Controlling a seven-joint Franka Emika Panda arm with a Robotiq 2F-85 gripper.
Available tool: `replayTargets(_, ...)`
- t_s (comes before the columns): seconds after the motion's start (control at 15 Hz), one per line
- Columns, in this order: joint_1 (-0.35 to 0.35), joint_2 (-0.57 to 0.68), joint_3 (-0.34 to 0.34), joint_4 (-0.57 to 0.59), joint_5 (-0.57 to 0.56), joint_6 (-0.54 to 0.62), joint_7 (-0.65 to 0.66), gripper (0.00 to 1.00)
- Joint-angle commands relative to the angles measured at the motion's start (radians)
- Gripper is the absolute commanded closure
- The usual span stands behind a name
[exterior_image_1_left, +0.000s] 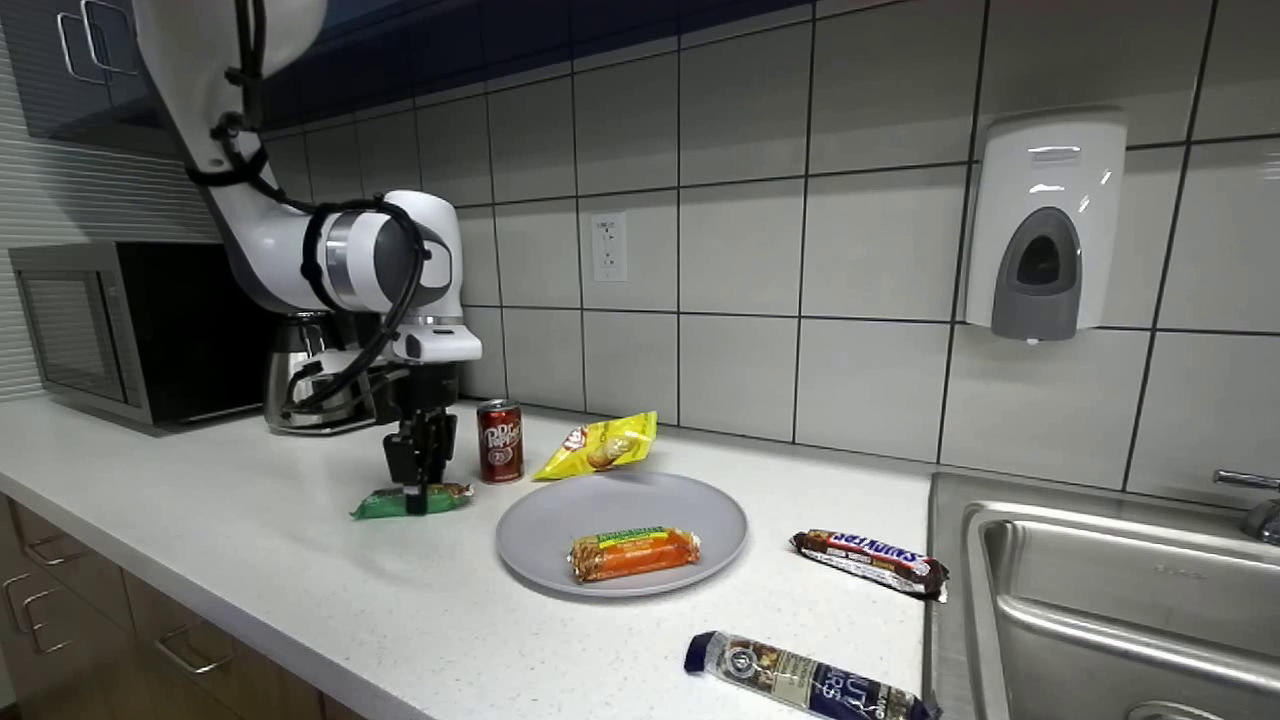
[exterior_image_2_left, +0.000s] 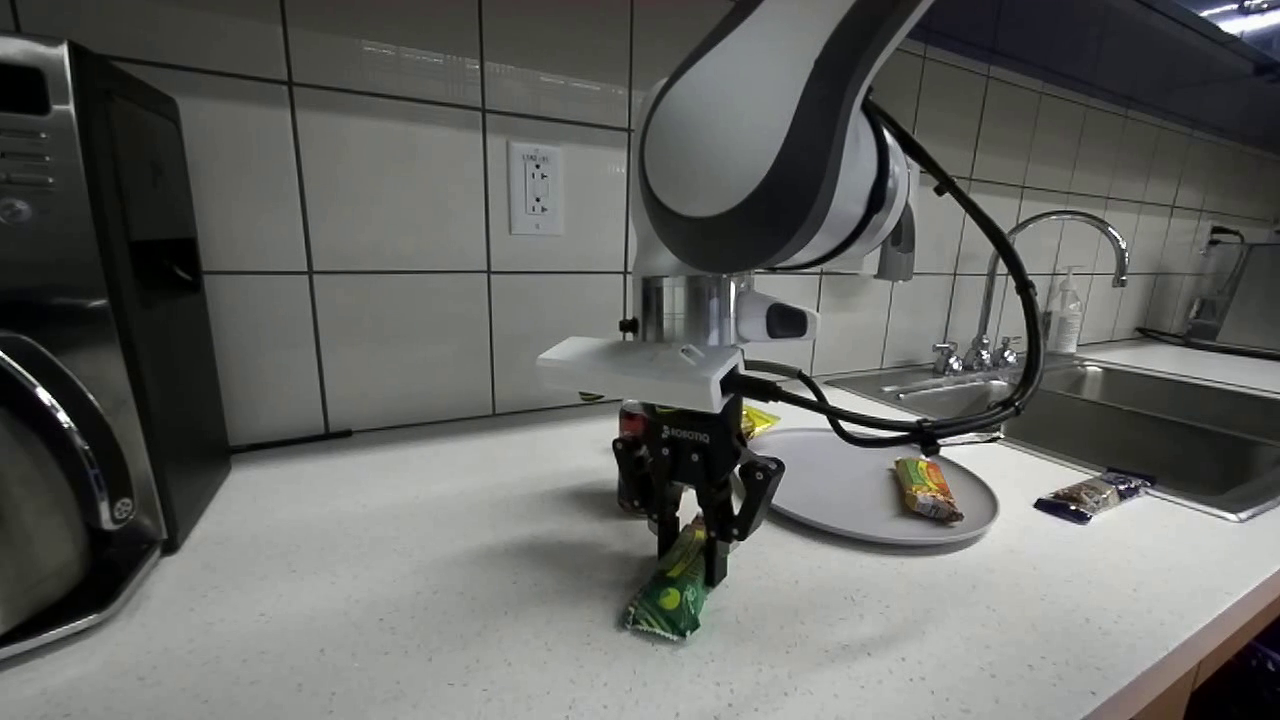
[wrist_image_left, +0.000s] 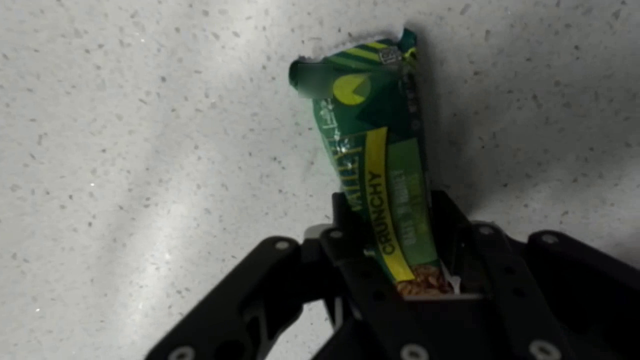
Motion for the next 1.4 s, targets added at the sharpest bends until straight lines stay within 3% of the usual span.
replayTargets(0.0, 0.013, -0.001, -0.013, 0.004, 0.004, 0.003, 0.021, 0.84)
replayTargets(1.33, -0.006, -0.138, -0.051, -0.07, -0.019, 0.011, 0.039, 0.84)
